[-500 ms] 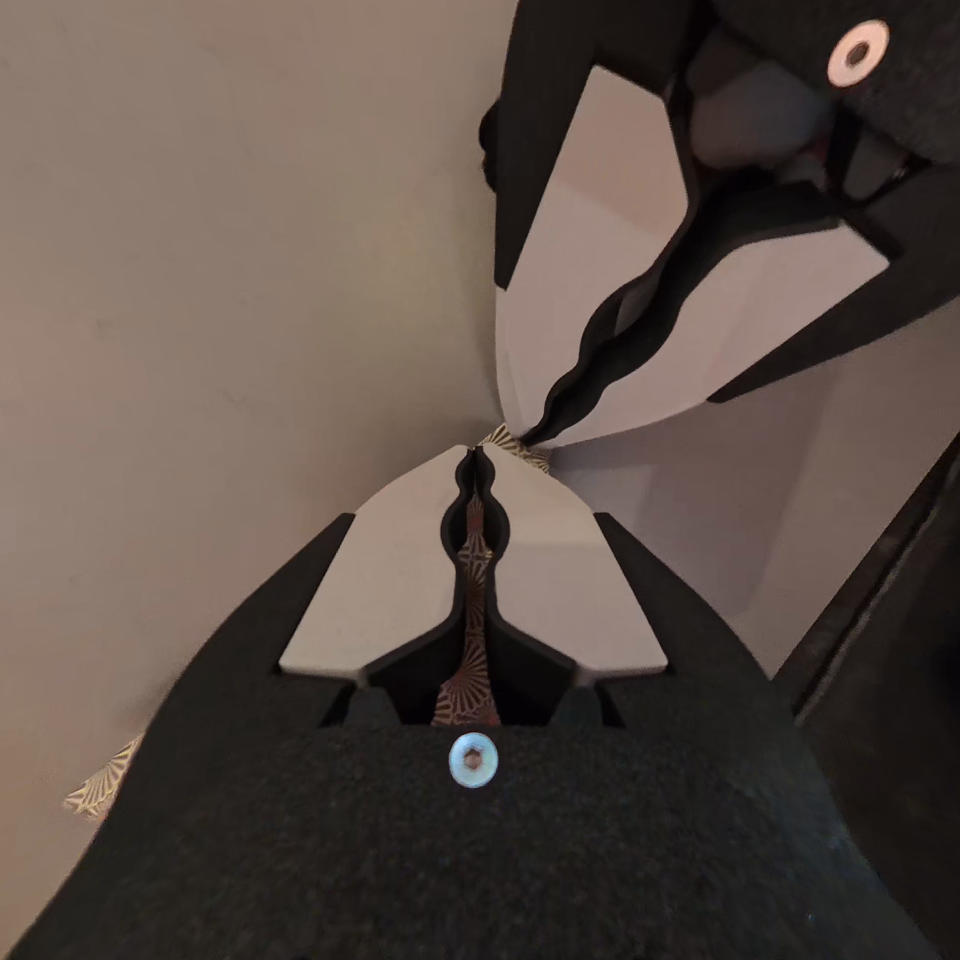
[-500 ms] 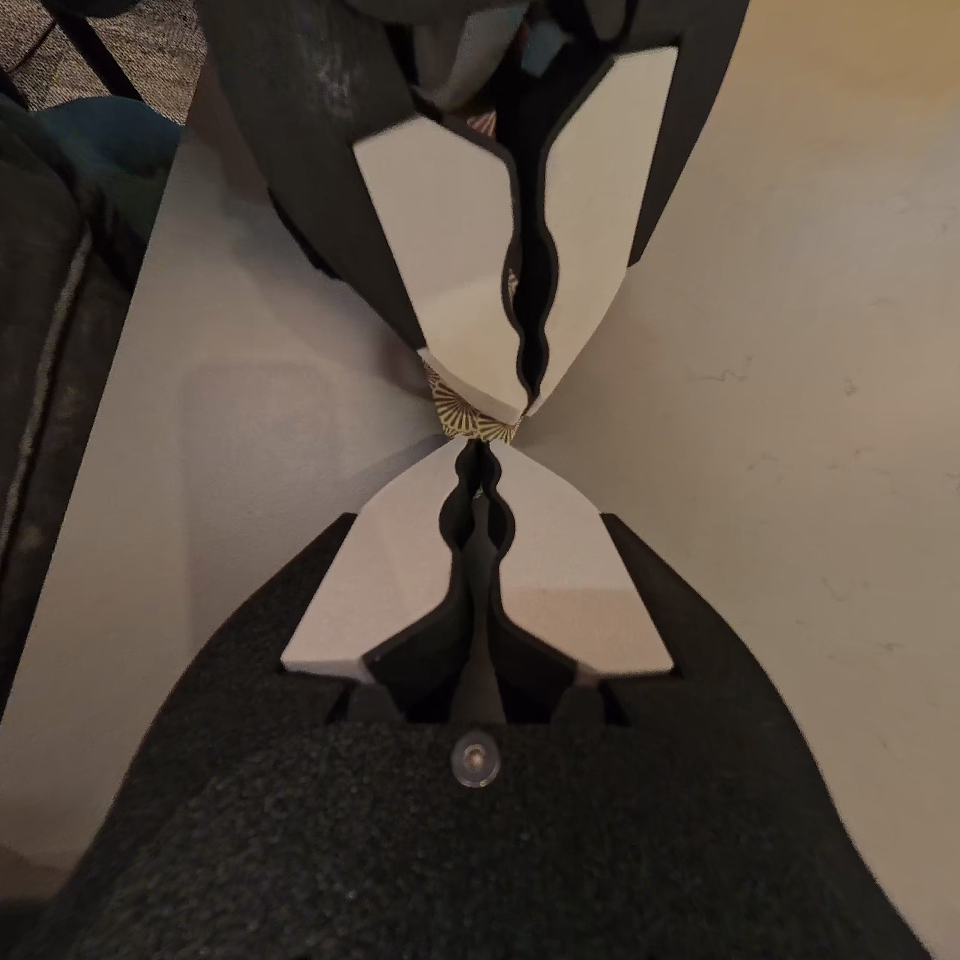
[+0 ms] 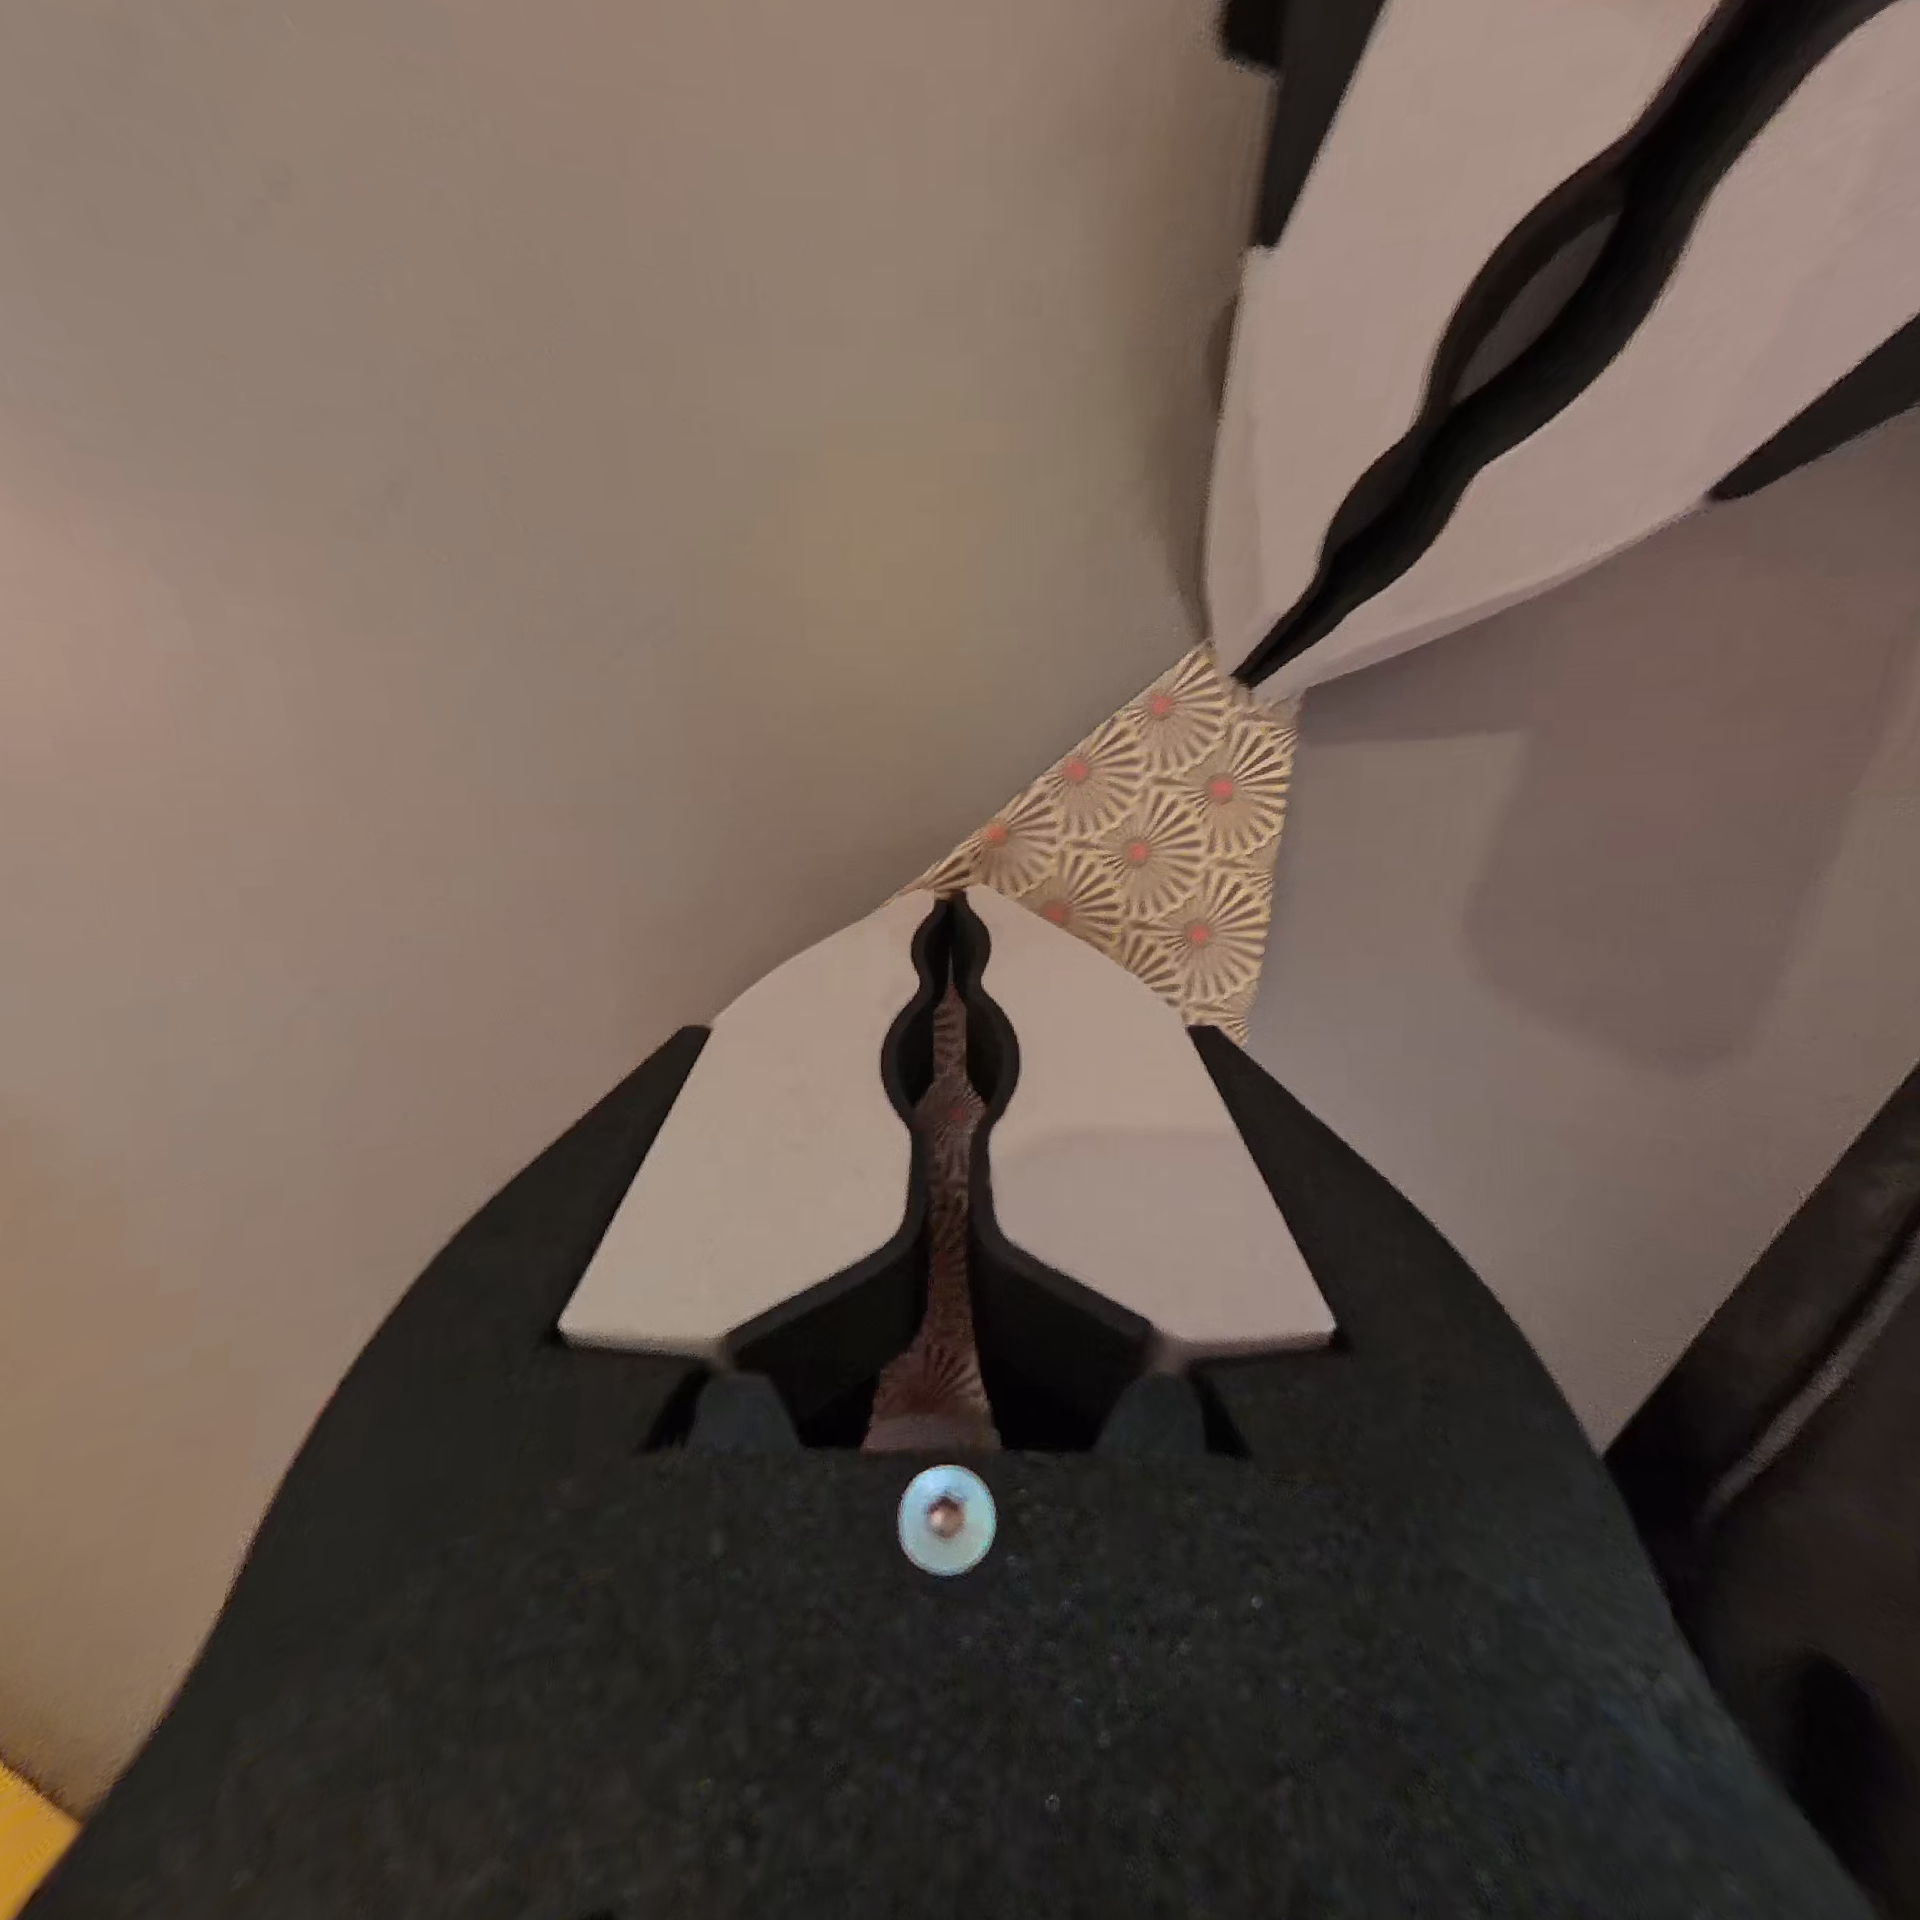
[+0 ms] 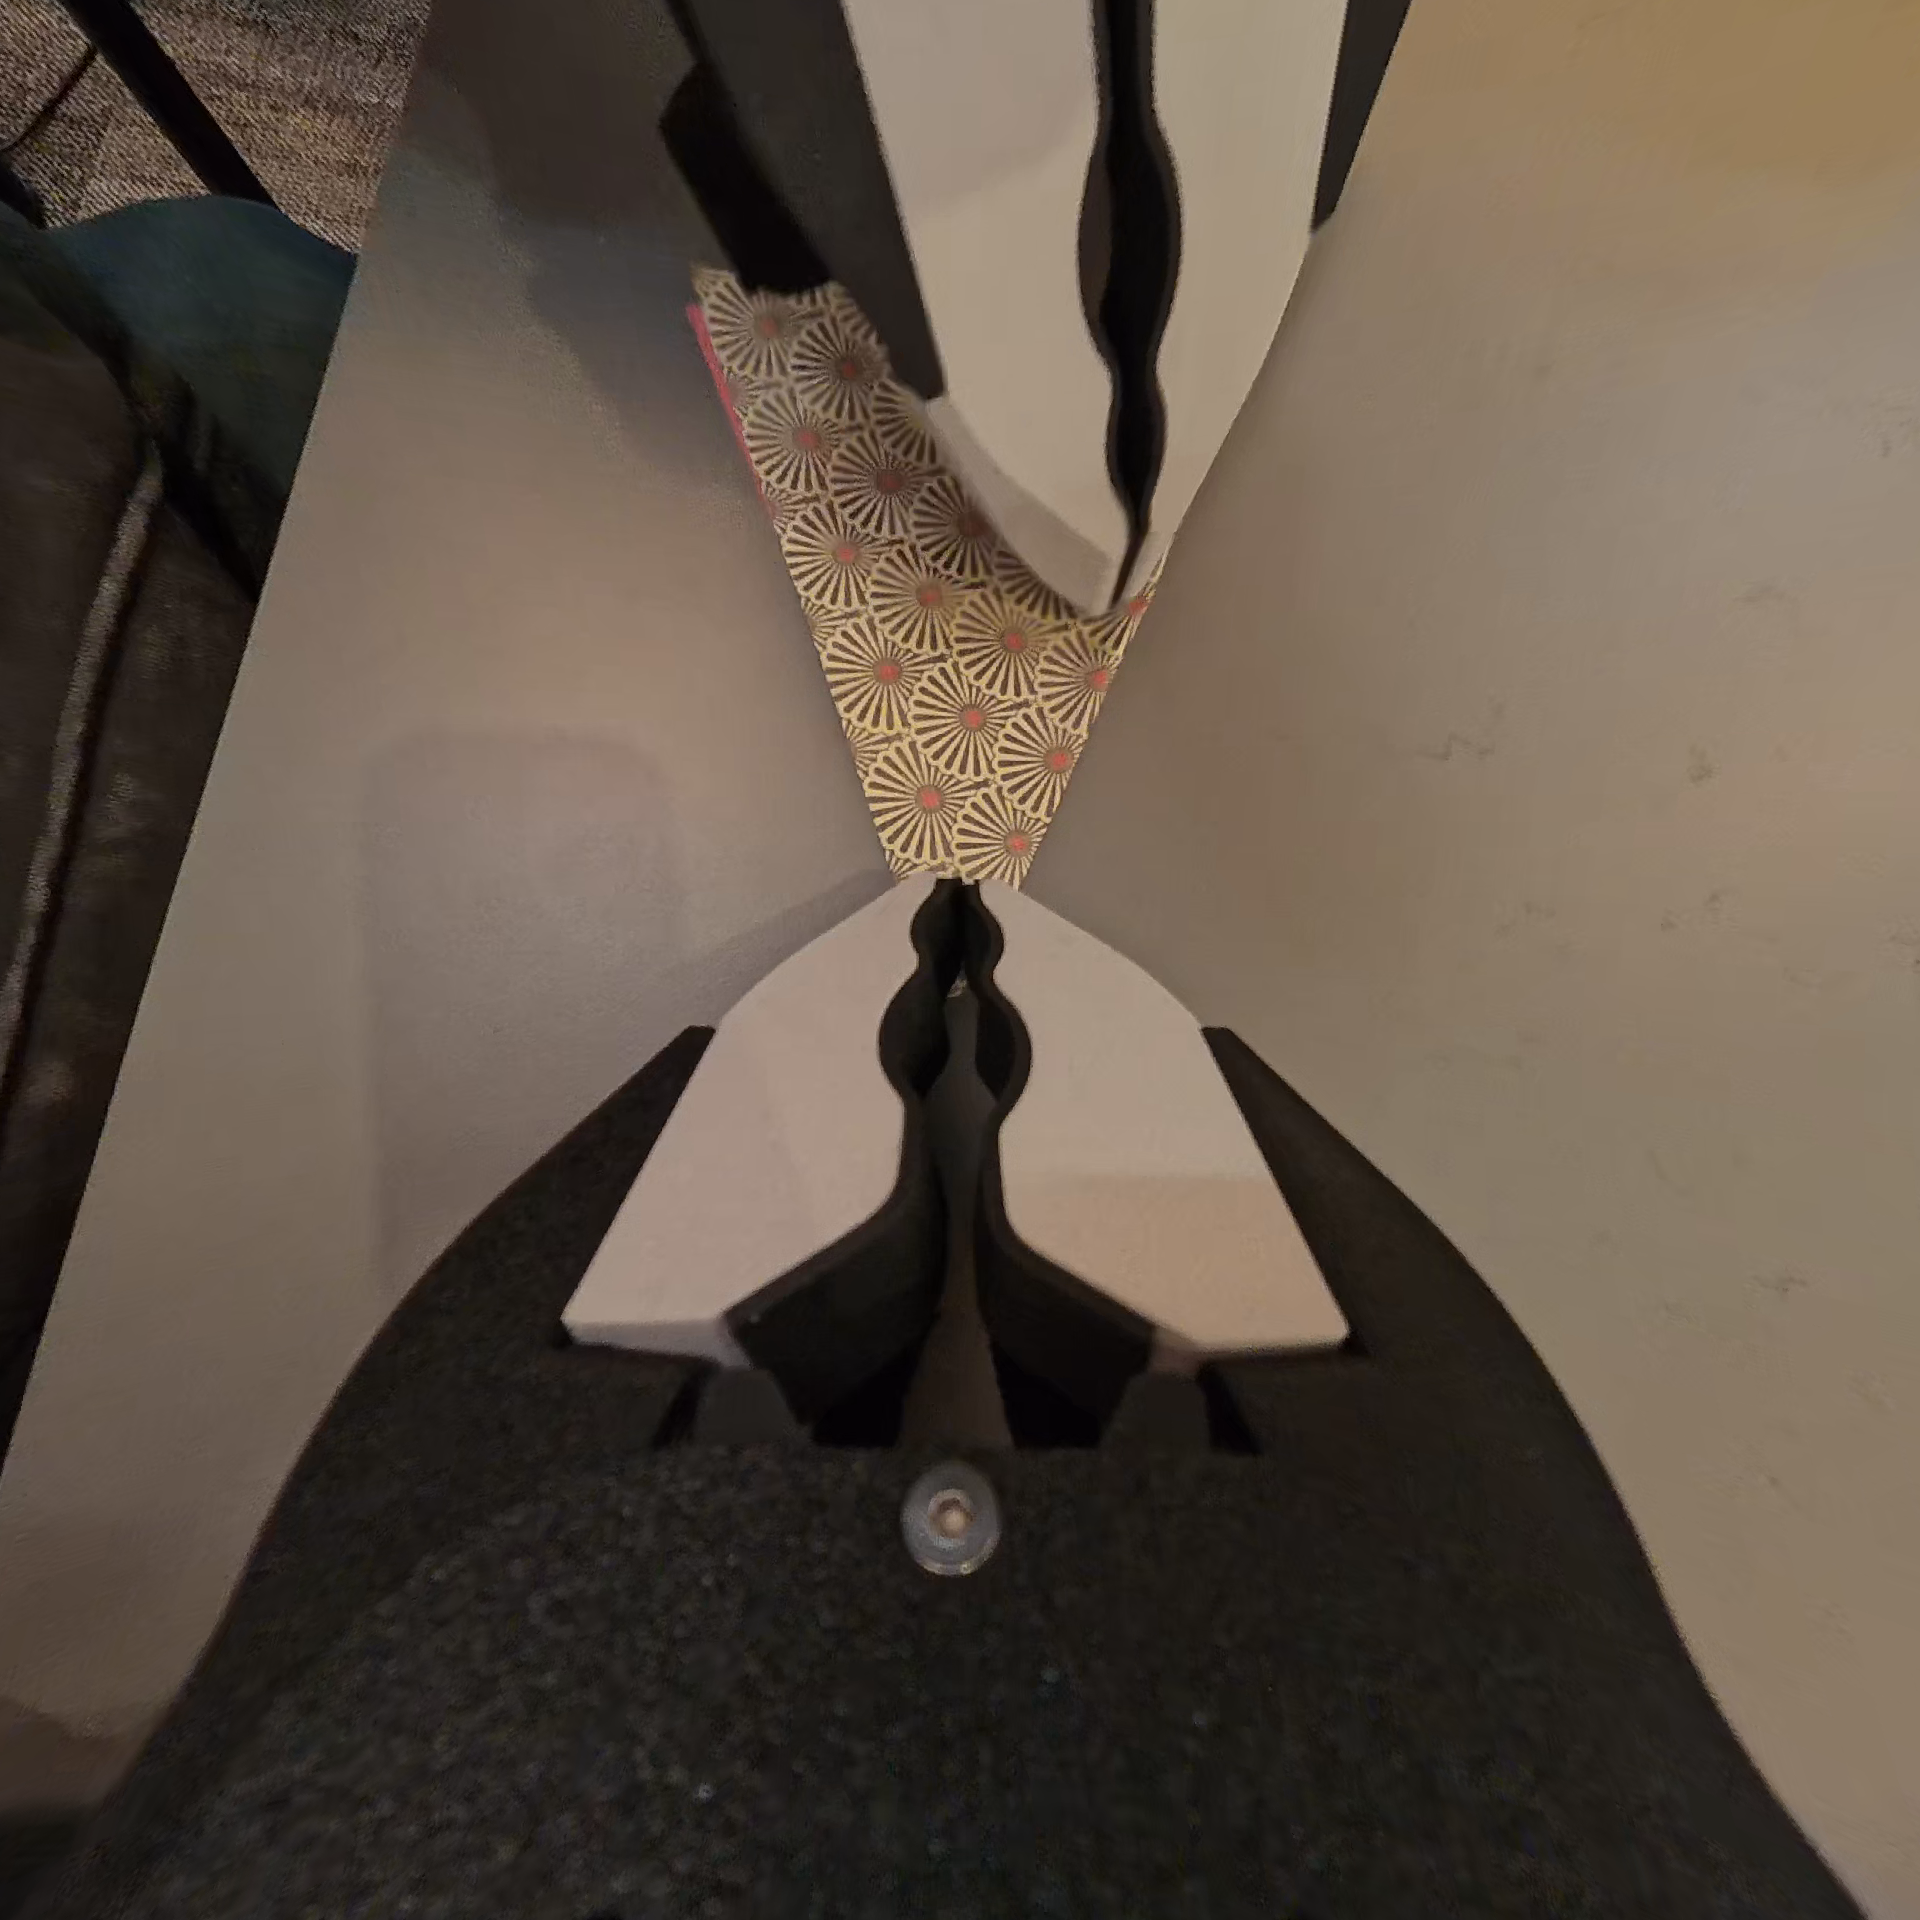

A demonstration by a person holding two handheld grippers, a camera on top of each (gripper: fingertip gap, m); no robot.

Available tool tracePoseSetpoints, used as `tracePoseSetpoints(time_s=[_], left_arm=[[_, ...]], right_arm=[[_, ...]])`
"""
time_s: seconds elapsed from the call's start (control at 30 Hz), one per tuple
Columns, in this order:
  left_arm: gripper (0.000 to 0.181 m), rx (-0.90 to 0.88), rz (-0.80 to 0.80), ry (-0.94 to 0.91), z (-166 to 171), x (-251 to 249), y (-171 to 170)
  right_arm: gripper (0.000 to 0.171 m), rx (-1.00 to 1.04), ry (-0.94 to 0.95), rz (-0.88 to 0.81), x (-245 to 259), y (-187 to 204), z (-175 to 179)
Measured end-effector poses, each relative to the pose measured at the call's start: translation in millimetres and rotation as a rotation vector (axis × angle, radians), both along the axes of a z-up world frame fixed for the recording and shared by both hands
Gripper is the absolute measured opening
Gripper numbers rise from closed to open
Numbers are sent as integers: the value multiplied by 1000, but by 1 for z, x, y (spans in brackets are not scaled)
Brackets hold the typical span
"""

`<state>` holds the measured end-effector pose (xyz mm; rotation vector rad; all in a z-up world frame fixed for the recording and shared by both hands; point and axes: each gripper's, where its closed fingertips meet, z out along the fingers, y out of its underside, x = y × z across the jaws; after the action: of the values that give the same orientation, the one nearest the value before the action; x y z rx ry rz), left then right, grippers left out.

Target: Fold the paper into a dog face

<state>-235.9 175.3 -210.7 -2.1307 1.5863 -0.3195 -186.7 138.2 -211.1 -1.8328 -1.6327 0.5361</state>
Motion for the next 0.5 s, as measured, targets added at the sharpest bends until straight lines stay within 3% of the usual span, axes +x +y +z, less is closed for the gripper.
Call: tracePoseSetpoints(time_s=[0.5], left_arm=[[0,-38,182,-77,1,-26,26]], right_arm=[[1,-8,2,-6,0,0,0]])
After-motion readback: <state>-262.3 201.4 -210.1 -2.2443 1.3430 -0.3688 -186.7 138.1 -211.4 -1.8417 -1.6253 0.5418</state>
